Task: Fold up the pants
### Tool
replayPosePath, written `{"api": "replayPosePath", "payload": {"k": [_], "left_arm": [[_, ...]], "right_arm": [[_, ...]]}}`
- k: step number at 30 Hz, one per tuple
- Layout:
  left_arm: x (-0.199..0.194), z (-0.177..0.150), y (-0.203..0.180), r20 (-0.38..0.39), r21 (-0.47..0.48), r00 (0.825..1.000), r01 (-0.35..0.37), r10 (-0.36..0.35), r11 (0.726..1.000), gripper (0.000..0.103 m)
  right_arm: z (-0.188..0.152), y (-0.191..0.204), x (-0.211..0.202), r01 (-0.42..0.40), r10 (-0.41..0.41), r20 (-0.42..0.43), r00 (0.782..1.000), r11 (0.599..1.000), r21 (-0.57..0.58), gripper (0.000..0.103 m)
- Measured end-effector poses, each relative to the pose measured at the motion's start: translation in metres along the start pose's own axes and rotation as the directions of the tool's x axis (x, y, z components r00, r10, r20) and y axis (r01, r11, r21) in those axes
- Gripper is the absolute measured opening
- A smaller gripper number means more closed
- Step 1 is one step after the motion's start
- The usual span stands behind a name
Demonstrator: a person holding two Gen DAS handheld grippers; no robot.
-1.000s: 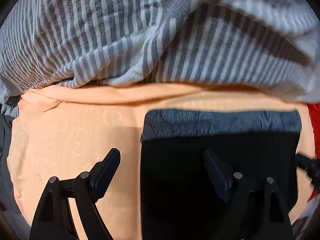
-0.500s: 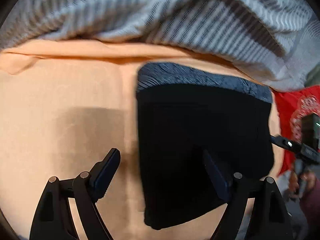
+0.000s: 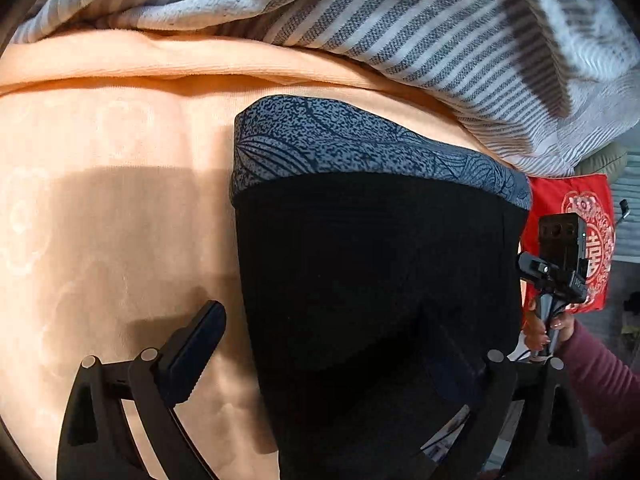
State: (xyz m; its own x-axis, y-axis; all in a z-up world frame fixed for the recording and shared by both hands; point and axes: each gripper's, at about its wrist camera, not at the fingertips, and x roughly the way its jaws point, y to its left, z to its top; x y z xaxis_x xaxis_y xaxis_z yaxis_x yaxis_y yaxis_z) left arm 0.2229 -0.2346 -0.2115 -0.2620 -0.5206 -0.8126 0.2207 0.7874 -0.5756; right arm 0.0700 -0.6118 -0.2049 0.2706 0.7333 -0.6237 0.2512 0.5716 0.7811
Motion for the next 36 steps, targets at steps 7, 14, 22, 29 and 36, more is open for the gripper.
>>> {"api": "replayPosePath", "payload": {"k": [7, 14, 22, 29, 36], "left_arm": [[0.006, -0.004, -0.014, 0.053, -0.026, 0.998, -0.017, 0.018, 1.0, 0.098], [-0.016, -0.023, -0.047, 0.135, 0.018, 0.983, -0.124, 0.121, 0.992, 0.071], [-0.039, -0.059, -0.089, 0.174, 0.04, 0.972, -0.17, 0.161, 0.985, 0.071], [-0.051, -0.105, -0.115, 0.197, -0.001, 0.965, -0.176, 0.173, 0.984, 0.071], [-0.028, -0.14, -0.119, 0.15, -0.026, 0.975, -0.162, 0.164, 0.986, 0.071]], "right_arm": [[0.006, 0.016, 0.027, -0.007, 0.005, -0.065, 0.998, 0.999, -0.037, 0.075], [-0.002, 0.03, 0.017, 0.033, -0.031, -0.038, 0.999, 0.999, 0.04, 0.053], [-0.026, 0.05, -0.011, -0.02, 0.022, -0.056, 0.998, 1.0, 0.022, 0.051], [-0.06, 0.053, -0.046, -0.023, 0.024, -0.076, 0.997, 1.0, 0.01, 0.051], [-0.103, 0.051, -0.048, -0.009, 0.012, -0.078, 0.997, 0.999, 0.035, 0.051]]}}
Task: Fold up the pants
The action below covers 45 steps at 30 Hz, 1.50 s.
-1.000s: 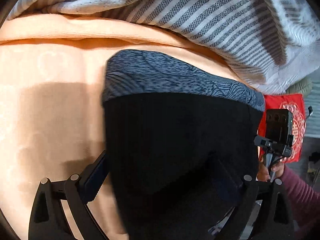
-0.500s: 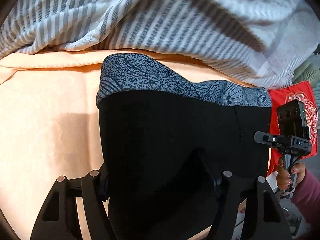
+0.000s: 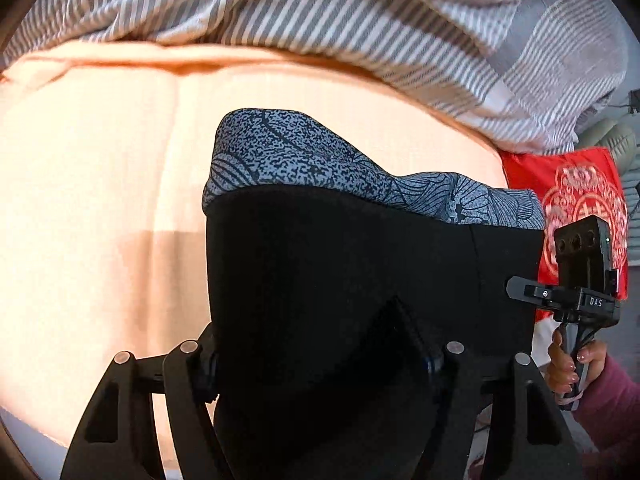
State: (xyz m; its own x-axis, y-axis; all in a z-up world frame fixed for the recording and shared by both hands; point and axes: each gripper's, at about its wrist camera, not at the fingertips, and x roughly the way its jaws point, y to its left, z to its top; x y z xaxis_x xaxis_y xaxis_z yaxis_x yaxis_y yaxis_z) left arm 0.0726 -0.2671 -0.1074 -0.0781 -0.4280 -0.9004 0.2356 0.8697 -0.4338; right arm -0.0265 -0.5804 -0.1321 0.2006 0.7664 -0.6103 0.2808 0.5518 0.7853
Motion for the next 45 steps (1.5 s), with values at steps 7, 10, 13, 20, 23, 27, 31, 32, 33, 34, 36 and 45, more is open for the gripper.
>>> {"api": "replayPosePath", "payload": {"k": [7, 10, 13, 20, 23, 27, 31, 32, 33, 34, 36, 45], "left_arm": [[0.023, -0.026, 0.019, -0.015, 0.018, 0.999, -0.036, 0.036, 0.999, 0.071], [0.021, -0.03, 0.023, -0.027, 0.02, 0.999, -0.039, 0.039, 0.999, 0.071], [0.009, -0.035, 0.019, -0.009, 0.04, 0.996, -0.087, 0.087, 0.995, 0.071], [-0.022, -0.051, -0.001, 0.049, 0.123, 0.986, -0.165, 0.16, 0.979, 0.072], [-0.029, -0.059, -0.021, 0.084, 0.151, 0.981, -0.184, 0.173, 0.971, 0.072], [-0.008, -0.07, -0.037, 0.077, 0.164, 0.965, -0.259, 0.25, 0.952, 0.072], [0.017, -0.073, -0.032, 0.077, 0.137, 0.951, -0.308, 0.3, 0.942, 0.072], [0.02, -0.073, -0.031, 0.076, 0.134, 0.948, -0.317, 0.309, 0.939, 0.072], [0.022, -0.073, -0.03, 0.077, 0.131, 0.947, -0.319, 0.311, 0.939, 0.072], [0.023, -0.072, -0.03, 0.079, 0.13, 0.947, -0.321, 0.313, 0.938, 0.072], [0.025, -0.071, -0.031, 0.078, 0.139, 0.949, -0.314, 0.306, 0.939, 0.082], [0.029, -0.072, -0.044, 0.083, 0.175, 0.924, -0.383, 0.374, 0.907, 0.085]], "right_arm": [[-0.023, -0.021, 0.016, 0.092, -0.092, 0.024, 0.995, 0.996, 0.011, 0.054], [-0.027, -0.025, 0.013, 0.127, -0.13, 0.053, 0.99, 0.991, 0.045, 0.06], [-0.029, -0.015, 0.008, 0.228, -0.23, 0.074, 0.97, 0.973, 0.033, 0.063], [-0.044, 0.001, -0.023, 0.454, -0.46, 0.162, 0.873, 0.888, 0.077, 0.055], [-0.058, 0.006, -0.039, 0.471, -0.486, 0.197, 0.851, 0.874, 0.123, 0.034], [-0.076, 0.025, -0.037, 0.495, -0.502, 0.223, 0.836, 0.864, 0.093, 0.032], [-0.088, 0.035, -0.008, 0.533, -0.529, 0.174, 0.831, 0.846, 0.026, 0.032], [-0.089, 0.034, 0.0, 0.556, -0.551, 0.161, 0.819, 0.831, 0.02, 0.032], [-0.089, 0.031, 0.006, 0.568, -0.564, 0.155, 0.811, 0.823, 0.022, 0.032], [-0.087, 0.028, 0.009, 0.571, -0.568, 0.153, 0.808, 0.821, 0.033, 0.033], [-0.083, 0.023, 0.01, 0.555, -0.556, 0.159, 0.816, 0.83, 0.059, 0.034], [-0.063, 0.028, 0.021, 0.596, -0.588, 0.177, 0.789, 0.803, 0.008, 0.034]]}}
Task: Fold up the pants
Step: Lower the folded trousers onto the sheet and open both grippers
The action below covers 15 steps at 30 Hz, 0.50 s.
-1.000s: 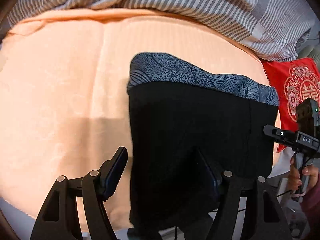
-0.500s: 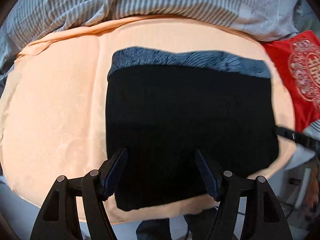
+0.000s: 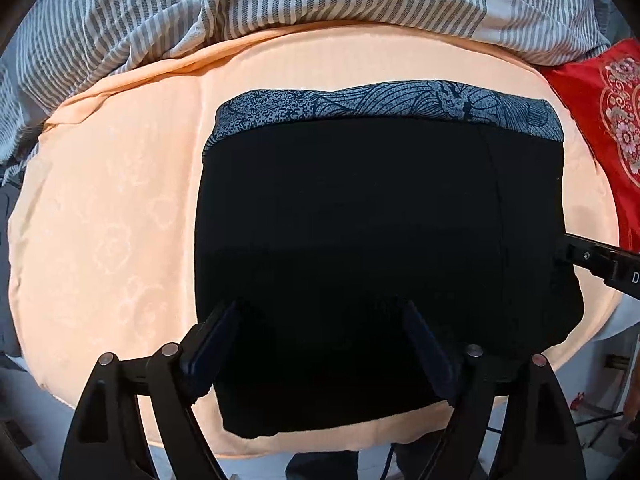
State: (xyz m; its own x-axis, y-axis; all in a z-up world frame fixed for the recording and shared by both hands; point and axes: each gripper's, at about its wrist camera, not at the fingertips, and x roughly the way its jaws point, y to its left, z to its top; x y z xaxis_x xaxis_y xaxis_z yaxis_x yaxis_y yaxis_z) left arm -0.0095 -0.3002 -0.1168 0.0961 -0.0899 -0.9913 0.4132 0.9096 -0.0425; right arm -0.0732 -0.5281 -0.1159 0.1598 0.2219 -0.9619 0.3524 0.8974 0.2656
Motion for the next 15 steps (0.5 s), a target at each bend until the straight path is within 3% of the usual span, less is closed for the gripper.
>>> {"api": "replayPosePath", "payload": {"k": [7, 11, 14, 15], "left_arm": [[-0.009, -0.007, 0.0, -0.032, -0.007, 0.999, -0.009, 0.009, 1.0, 0.085], [-0.015, -0.013, -0.001, -0.056, -0.002, 0.998, -0.016, 0.016, 1.0, 0.085], [-0.023, -0.02, -0.003, -0.055, 0.008, 0.998, -0.035, 0.035, 0.999, 0.103], [-0.027, -0.021, -0.003, -0.047, 0.012, 0.998, -0.036, 0.036, 0.999, 0.103]], "right_arm": [[-0.016, -0.002, -0.013, 0.001, 0.0, -0.018, 1.0, 0.999, 0.037, 0.036], [-0.031, 0.002, -0.024, 0.026, -0.025, -0.034, 0.999, 0.999, 0.037, 0.051], [-0.043, 0.01, -0.034, 0.045, -0.045, -0.036, 0.998, 0.999, 0.017, 0.062], [-0.046, 0.013, -0.036, 0.052, -0.051, -0.04, 0.998, 0.999, 0.01, 0.066]]}}
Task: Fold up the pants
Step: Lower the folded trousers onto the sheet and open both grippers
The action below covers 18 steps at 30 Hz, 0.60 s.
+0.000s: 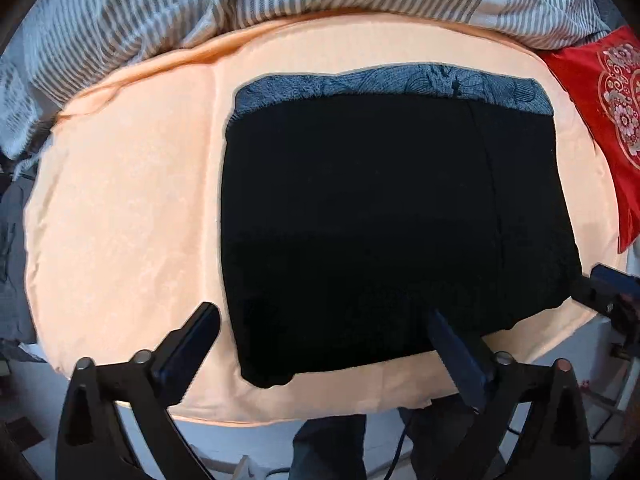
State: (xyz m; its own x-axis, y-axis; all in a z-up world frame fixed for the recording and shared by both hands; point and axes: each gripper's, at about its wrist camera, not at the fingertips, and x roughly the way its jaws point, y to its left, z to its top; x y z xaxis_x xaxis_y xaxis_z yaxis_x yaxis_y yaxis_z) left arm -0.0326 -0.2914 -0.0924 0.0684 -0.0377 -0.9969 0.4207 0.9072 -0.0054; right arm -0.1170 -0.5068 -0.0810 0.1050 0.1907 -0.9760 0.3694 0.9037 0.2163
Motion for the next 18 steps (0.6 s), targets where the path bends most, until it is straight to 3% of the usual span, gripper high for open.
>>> {"api": "replayPosePath", "payload": {"k": [14, 18], "left_arm": [[-0.037, -0.045, 0.006, -0.044, 0.075, 0.999, 0.016, -0.013, 0.997, 0.103], [-0.049, -0.051, 0.009, -0.06, 0.049, 0.998, 0.034, -0.031, 0.998, 0.103]], "right_arm": [[-0.034, 0.029, -0.022, 0.029, -0.028, -0.02, 0.999, 0.999, 0.021, 0.085], [-0.034, 0.043, -0.037, 0.074, -0.074, 0.043, 0.996, 0.997, 0.002, 0.103]]}}
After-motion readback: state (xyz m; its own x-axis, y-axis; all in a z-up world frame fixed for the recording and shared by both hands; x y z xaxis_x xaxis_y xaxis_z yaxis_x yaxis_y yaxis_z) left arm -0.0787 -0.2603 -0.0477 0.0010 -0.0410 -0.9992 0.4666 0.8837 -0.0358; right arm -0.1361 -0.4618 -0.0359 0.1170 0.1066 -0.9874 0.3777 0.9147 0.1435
